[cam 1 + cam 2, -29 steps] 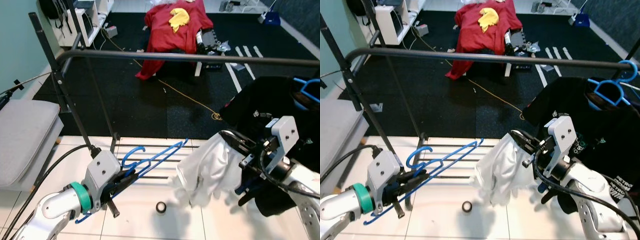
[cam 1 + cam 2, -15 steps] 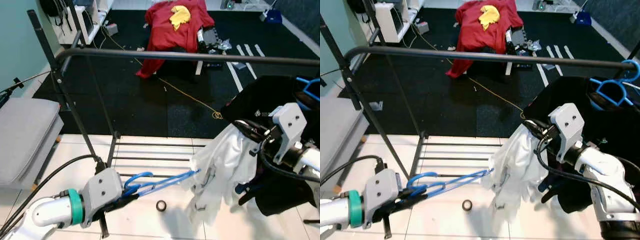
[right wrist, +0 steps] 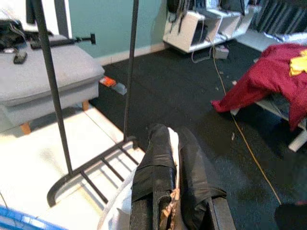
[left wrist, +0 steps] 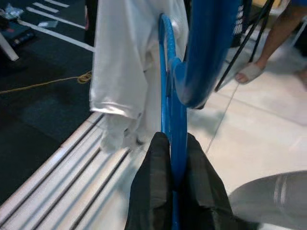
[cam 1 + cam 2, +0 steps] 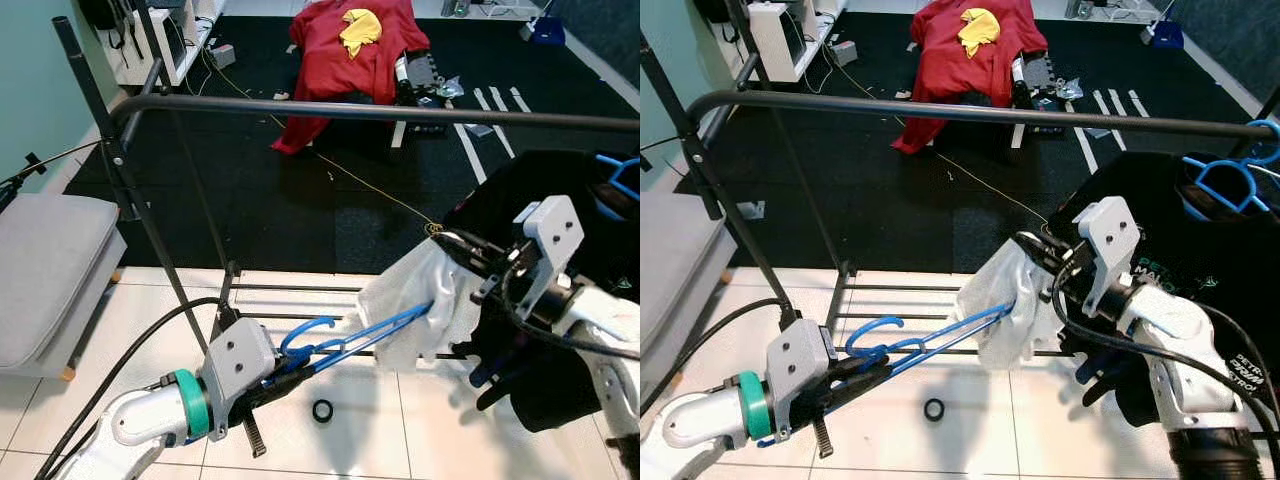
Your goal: Hang hanger
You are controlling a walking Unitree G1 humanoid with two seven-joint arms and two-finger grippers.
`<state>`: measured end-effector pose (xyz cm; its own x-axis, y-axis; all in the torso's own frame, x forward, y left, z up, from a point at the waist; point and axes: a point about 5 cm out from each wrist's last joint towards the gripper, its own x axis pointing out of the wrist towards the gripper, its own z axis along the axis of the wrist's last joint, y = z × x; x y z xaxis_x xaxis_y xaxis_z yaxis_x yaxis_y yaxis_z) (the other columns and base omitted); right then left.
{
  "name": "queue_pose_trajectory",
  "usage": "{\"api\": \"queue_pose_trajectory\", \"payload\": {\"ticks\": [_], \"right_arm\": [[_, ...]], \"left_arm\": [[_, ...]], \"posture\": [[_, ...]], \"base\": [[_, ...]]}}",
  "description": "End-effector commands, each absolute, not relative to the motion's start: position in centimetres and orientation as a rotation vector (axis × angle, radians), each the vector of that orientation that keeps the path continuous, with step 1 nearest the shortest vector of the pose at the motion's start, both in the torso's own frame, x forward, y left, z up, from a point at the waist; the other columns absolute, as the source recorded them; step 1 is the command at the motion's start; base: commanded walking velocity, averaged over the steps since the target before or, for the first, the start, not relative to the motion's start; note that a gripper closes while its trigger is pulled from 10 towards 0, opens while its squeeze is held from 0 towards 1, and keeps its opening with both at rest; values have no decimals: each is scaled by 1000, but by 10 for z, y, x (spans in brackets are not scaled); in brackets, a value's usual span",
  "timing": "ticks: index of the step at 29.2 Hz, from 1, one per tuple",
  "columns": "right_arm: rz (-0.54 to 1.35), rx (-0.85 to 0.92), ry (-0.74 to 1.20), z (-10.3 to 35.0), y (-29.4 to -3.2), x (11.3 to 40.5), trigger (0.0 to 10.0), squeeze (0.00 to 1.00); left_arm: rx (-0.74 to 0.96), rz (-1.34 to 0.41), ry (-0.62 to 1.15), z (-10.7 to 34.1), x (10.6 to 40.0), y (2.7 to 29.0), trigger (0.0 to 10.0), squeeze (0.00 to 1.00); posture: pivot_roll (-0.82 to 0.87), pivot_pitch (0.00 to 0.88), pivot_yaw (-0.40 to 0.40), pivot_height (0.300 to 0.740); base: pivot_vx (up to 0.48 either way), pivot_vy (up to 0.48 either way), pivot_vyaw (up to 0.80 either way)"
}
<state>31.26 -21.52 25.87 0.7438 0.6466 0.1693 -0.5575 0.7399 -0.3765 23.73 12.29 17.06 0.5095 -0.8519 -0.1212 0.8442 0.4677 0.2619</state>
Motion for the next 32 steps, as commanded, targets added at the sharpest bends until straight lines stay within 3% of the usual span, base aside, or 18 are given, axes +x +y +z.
{"api": "queue_pose_trajectory", "payload": {"ticks": [1, 5, 8, 9, 10, 15, 17, 20, 23, 32], "right_arm": [[731, -257, -347, 268, -206, 310, 10000, 0], [767, -217, -374, 273, -197, 309, 10000, 0], [859, -120, -446, 286, -174, 303, 10000, 0], [985, -9, -514, 300, -148, 290, 10000, 0], [1024, 15, -529, 303, -142, 285, 10000, 0], [1037, -5, -538, 306, -141, 281, 10000, 0], [1019, -37, -535, 306, -145, 281, 10000, 0], [809, -247, -425, 291, -185, 297, 10000, 0], [709, -345, -342, 277, -204, 304, 10000, 0], [536, -590, -184, 252, -232, 317, 10000, 0]], "left_arm": [[200, -1072, 2, 167, 233, 117, 10000, 0], [164, -1068, 4, 166, 234, 112, 10000, 0], [136, -1054, 6, 163, 237, 103, 10000, 0], [148, -971, 3, 159, 247, 95, 10000, 0], [159, -934, -3, 158, 252, 93, 10000, 0], [194, -815, -6, 157, 264, 96, 10000, 0], [209, -782, -9, 158, 267, 98, 10000, 0], [239, -759, -3, 161, 265, 113, 10000, 0], [254, -821, 1, 166, 255, 121, 10000, 0], [358, -936, 29, 175, 236, 144, 10000, 0]], "posture": [[-156, 187, 59, 740], [-157, 187, 59, 740], [-158, 184, 58, 740], [-156, 183, 55, 740], [-156, 183, 55, 740], [-157, 184, 51, 740], [-158, 186, 50, 740], [-161, 190, 56, 740], [-158, 191, 59, 740], [-132, 196, 64, 740]], "base": [[0, 0, 0], [0, 0, 0], [0, 0, 0], [0, 0, 0], [0, 0, 0], [0, 0, 0], [0, 0, 0], [0, 0, 0], [0, 0, 0], [0, 0, 0]]}}
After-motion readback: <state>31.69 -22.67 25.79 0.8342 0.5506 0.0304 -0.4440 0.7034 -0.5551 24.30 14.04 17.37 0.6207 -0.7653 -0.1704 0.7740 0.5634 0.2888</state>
